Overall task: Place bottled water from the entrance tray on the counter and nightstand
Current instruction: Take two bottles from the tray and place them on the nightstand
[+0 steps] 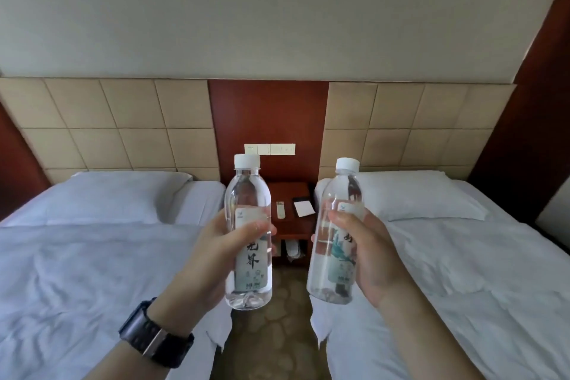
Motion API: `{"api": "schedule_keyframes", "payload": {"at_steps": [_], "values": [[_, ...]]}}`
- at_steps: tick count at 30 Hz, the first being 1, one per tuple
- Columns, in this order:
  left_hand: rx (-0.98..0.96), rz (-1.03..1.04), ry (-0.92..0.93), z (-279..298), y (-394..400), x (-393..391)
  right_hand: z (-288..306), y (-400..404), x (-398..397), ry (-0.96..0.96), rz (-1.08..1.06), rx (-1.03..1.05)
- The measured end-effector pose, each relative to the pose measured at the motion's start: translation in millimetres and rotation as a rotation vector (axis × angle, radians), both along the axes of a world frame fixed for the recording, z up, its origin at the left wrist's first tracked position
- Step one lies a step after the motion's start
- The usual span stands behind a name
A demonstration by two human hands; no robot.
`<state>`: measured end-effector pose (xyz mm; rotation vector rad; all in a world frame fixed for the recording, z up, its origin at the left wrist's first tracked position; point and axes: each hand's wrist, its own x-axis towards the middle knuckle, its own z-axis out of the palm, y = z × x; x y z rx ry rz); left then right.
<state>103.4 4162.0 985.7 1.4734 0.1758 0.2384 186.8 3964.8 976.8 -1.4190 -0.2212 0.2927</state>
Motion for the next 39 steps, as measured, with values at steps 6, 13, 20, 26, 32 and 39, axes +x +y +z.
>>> {"api": "schedule_keyframes", "payload": {"at_steps": [6, 13, 20, 26, 32, 39], "values": [[0.014, 0.106, -0.015, 4.1, 36.9, 165.1, -6.2, 53.8, 169.5, -0.011, 0.061, -0.012], [-0.009, 0.129, -0.03, 9.4, 95.7, 318.4, -9.5, 118.1, 332.6, -0.047, 0.106, -0.092], [-0.061, 0.105, 0.008, -55.8, 186.5, 496.7, -63.8, 205.9, 505.7, -0.022, 0.084, -0.144], [-0.001, 0.075, 0.113, -135.8, 272.2, 674.8, -130.0, 278.1, 662.8, 0.041, 0.024, -0.249], [0.127, -0.004, 0.226, -242.9, 329.7, 824.0, -224.7, 323.2, 799.7, 0.058, 0.032, -0.407], [0.23, -0.01, 0.294, -410.0, 360.4, 946.9, -404.9, 348.7, 915.3, 0.031, -0.029, -0.49]]}}
